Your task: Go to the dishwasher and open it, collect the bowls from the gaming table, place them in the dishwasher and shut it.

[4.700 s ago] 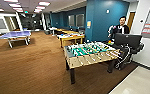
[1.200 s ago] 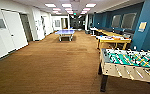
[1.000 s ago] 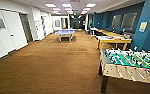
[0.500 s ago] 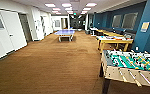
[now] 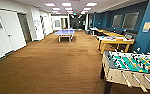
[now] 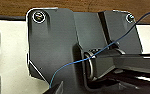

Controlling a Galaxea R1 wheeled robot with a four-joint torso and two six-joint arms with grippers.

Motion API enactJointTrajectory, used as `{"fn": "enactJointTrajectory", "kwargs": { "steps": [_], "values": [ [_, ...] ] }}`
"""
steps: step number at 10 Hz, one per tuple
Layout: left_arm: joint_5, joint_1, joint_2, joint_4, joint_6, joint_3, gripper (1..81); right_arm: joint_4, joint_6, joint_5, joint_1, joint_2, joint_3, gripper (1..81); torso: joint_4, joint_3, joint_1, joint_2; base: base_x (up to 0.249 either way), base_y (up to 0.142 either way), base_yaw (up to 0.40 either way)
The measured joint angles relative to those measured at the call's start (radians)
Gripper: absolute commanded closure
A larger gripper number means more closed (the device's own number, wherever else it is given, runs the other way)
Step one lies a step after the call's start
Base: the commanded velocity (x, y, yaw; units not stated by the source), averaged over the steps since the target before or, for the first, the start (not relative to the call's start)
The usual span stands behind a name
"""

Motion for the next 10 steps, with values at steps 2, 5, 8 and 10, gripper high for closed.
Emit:
{"fn": "enactJointTrajectory", "kwargs": {
  "steps": [2, 5, 8, 10],
  "values": [
    [0.000, 0.000, 0.000, 0.000, 0.000, 0.000, 1.0, 0.000, 0.000, 0.000, 0.000, 0.000, 0.000, 1.0, 0.000, 0.000, 0.000, 0.000, 0.142, 0.000, 0.000],
    [0.003, 0.000, -0.004, 0.000, 0.000, -0.001, 1.0, 0.000, 0.000, 0.000, 0.000, 0.014, 0.000, 1.0, 0.000, 0.000, 0.000, 0.000, 0.142, 0.000, 0.000],
    [0.004, 0.011, 0.019, 0.000, 0.000, 0.005, 1.0, -0.001, 0.000, -0.001, -0.008, -0.017, -0.010, 1.0, 0.000, 0.000, -0.001, 0.000, 0.142, 0.000, 0.000],
    [-0.001, -0.003, 0.004, 0.000, 0.000, -0.001, 1.0, -0.001, 0.000, 0.004, 0.003, 0.006, -0.009, 1.0, 0.000, 0.000, -0.001, 0.000, 0.172, 0.000, 0.000]
  ]
}}
